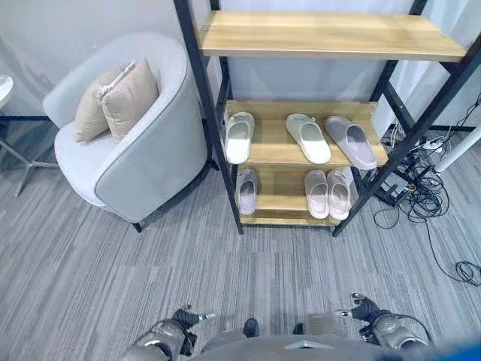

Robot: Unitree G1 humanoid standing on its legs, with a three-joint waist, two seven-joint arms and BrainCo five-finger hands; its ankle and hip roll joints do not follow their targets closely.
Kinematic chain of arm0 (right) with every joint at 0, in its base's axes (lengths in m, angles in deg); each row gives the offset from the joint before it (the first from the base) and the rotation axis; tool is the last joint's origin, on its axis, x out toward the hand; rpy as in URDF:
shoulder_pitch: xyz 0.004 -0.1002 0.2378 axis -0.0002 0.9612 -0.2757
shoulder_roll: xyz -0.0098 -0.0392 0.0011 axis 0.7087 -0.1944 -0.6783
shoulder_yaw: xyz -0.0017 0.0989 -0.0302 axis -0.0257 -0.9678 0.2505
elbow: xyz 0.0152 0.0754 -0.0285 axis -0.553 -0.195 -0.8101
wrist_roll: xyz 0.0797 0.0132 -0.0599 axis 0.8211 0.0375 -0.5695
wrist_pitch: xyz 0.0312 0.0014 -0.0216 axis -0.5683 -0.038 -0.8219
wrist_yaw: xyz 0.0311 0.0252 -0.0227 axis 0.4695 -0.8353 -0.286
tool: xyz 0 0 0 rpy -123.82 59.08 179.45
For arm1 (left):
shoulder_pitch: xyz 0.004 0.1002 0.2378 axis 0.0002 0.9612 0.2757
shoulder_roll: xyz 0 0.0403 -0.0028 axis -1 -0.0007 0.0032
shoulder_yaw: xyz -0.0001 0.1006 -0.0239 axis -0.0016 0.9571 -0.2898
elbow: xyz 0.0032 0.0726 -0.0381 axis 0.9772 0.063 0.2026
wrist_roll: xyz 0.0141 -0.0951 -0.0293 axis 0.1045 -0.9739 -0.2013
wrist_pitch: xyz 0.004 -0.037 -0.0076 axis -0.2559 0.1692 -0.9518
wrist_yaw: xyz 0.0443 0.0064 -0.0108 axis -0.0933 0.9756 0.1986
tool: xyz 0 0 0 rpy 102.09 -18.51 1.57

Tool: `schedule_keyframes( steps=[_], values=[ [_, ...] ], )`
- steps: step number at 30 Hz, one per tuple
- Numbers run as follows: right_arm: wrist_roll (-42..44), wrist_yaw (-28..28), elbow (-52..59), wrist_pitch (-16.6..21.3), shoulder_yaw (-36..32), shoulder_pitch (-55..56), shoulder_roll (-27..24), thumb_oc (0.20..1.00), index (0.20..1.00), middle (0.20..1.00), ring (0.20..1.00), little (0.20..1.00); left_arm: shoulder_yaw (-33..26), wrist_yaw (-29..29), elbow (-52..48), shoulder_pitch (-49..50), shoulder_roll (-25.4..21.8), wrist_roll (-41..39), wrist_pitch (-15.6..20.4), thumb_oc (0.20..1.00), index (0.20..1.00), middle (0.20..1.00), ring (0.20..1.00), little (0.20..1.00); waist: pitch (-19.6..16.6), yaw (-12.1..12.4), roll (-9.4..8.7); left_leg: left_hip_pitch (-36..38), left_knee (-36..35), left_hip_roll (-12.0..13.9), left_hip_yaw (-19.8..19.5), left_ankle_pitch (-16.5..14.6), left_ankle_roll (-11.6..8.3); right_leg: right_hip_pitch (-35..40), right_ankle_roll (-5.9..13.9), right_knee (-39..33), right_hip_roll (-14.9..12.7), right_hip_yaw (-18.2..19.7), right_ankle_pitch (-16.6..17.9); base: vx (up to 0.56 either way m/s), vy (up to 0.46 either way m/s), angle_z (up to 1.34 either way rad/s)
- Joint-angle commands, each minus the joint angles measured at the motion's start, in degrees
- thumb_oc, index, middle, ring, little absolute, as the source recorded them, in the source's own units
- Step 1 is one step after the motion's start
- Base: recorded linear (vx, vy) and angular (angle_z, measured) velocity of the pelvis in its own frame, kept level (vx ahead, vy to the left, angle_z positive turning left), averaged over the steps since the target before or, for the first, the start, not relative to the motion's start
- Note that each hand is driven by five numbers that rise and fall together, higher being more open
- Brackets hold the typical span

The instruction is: Arrange the slippers neatly on the shoe rack.

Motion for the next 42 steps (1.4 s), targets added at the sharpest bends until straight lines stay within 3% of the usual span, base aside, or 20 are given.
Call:
schedule_keyframes(
  steps=[1, 5, 6, 7, 10, 14, 16, 22, 30, 33, 35, 42],
  values=[
    [-2.29, -1.37, -0.18, 0.44, -0.66, -1.64, -1.20, 1.000, 1.000, 1.000, 1.000, 1.000, -0.48, -0.36, -1.92, -1.44, -1.09, 1.61, 1.25, 1.000, 1.000, 1.000, 1.000, 1.000, 0.16, -0.20, -2.70, -2.39, 4.71, 4.40, -2.07, -5.25, -4.85, 11.65, 2.84, -28.66, -2.62, 1.54, 10.82, 0.26, -0.082, -0.07],
    [-2.13, -3.14, 1.79, 1.65, -1.13, -1.03, -2.20, 1.000, 1.000, 1.000, 1.000, 1.000, 0.15, -2.38, -3.30, -1.36, 0.34, 1.29, 2.25, 1.000, 1.000, 1.000, 1.000, 1.000, -1.42, 0.37, -3.40, -1.69, 4.48, 5.25, -1.87, -5.32, -5.74, 14.73, 2.67, -33.06, -1.03, 2.49, 10.17, 0.16, -0.153, 0.20],
    [-2.89, -2.09, 24.28, 0.73, -6.02, 1.44, -11.40, 1.000, 1.000, 1.000, 1.000, 1.000, 0.40, -0.55, -6.29, 0.48, 0.15, 2.36, 2.50, 1.000, 1.000, 1.000, 1.000, 1.000, -3.12, -0.26, -3.86, -0.55, 1.90, 6.45, -2.19, -4.14, -6.57, 16.29, 2.46, -35.14, -0.42, 2.92, 10.30, 0.16, -0.238, 0.24],
    [-4.65, -4.32, 27.55, 4.74, -7.11, 7.64, -9.40, 1.000, 1.000, 1.000, 1.000, 1.000, 0.07, -0.02, -4.82, 2.48, 2.12, 3.69, 2.71, 1.000, 1.000, 1.000, 1.000, 1.000, -2.64, -1.71, -2.93, 1.18, -0.38, 7.57, -1.21, -3.43, -6.63, 17.35, 2.25, -36.48, 0.35, 3.49, 10.05, 0.13, -0.234, 0.15],
    [1.68, -4.29, 34.08, 9.94, -8.44, 6.72, -7.91, 1.000, 1.000, 1.000, 1.000, 1.000, -1.53, -0.89, -1.07, 5.08, 2.94, 6.69, 2.70, 1.000, 1.000, 1.000, 1.000, 1.000, -2.99, -1.30, -1.87, 1.69, -3.37, 8.59, -1.17, -1.64, -7.70, 18.86, 2.25, -40.32, 1.38, 2.46, 10.12, 0.01, -0.089, -0.45],
    [1.05, -4.01, 46.74, 12.62, -10.00, 9.44, -8.96, 1.000, 1.000, 1.000, 1.000, 1.000, -3.22, -0.84, -0.09, 6.29, 3.37, 7.08, 2.96, 1.000, 1.000, 1.000, 1.000, 1.000, -3.10, -1.46, -1.39, 0.56, -3.37, 8.79, -1.08, -1.35, -8.33, 18.73, 2.39, -40.32, 1.50, 1.44, 9.47, 0.00, -0.009, 0.11],
    [-5.23, -6.25, 52.27, 12.68, -11.10, 9.32, -11.68, 1.000, 1.000, 1.000, 1.000, 1.000, -2.64, -0.61, -1.73, 5.86, 3.84, 7.71, 3.62, 1.000, 1.000, 1.000, 1.000, 1.000, -2.82, -1.29, -1.09, 0.32, -3.37, 8.83, -1.51, -1.34, -8.56, 19.20, 2.36, -40.32, 1.53, 0.71, 9.00, 0.06, 0.008, 0.12],
    [-10.40, -10.97, 53.63, 11.38, -13.23, 2.41, -14.61, 1.000, 1.000, 1.000, 1.000, 1.000, 0.37, -0.43, -3.79, 4.62, 3.96, 8.75, 4.24, 1.000, 1.000, 1.000, 1.000, 1.000, -2.54, -0.25, -0.94, -1.12, -3.37, 8.63, -1.99, -1.13, -8.71, 18.37, 2.56, -40.32, 1.40, -0.05, 8.91, 0.02, 0.012, 0.08],
    [-9.39, -17.98, 41.96, 8.26, -13.73, -14.66, -19.55, 1.000, 1.000, 1.000, 1.000, 1.000, 4.97, -0.55, -5.07, 3.10, 3.44, 8.37, 4.72, 1.000, 1.000, 1.000, 1.000, 1.000, 0.81, 2.33, 0.13, -7.43, -3.37, 7.54, -3.91, 0.98, -9.07, 13.87, 2.80, -40.32, 0.85, -1.35, 9.95, -0.06, 0.018, 0.13],
    [-14.40, -21.07, 35.66, 6.75, -11.17, -20.76, -23.65, 1.000, 1.000, 1.000, 1.000, 1.000, 5.64, -0.95, -5.29, 2.26, 3.20, 8.07, 5.23, 1.000, 1.000, 1.000, 1.000, 1.000, 2.20, 3.39, 0.54, -10.86, -3.37, 7.09, -4.86, 2.24, -9.34, 11.09, 2.91, -40.32, 0.54, -1.87, 10.75, -0.09, 0.018, 0.15],
    [-11.08, -21.70, 28.98, 6.22, -8.48, -26.86, -24.13, 1.000, 1.000, 1.000, 1.000, 1.000, 6.95, -1.63, -5.31, 1.33, 3.31, 6.79, 5.66, 1.000, 1.000, 1.000, 1.000, 1.000, 2.52, 4.20, 0.84, -13.63, -3.37, 6.53, -5.44, 3.27, -9.59, 8.80, 3.07, -40.32, 0.26, -2.13, 11.62, -0.04, 0.030, 0.21],
    [-8.25, -23.24, 23.44, 6.35, -6.71, -33.19, -26.91, 1.000, 1.000, 1.000, 1.000, 1.000, 9.23, -2.62, -6.48, -0.71, 4.04, 4.45, 6.41, 1.000, 1.000, 1.000, 1.000, 1.000, 3.78, 5.84, 1.10, -16.73, -3.37, 5.72, -7.30, 4.50, -10.15, 7.27, 3.33, -40.32, -0.46, -4.31, 12.03, 0.02, 0.007, 0.08]
  ],
)
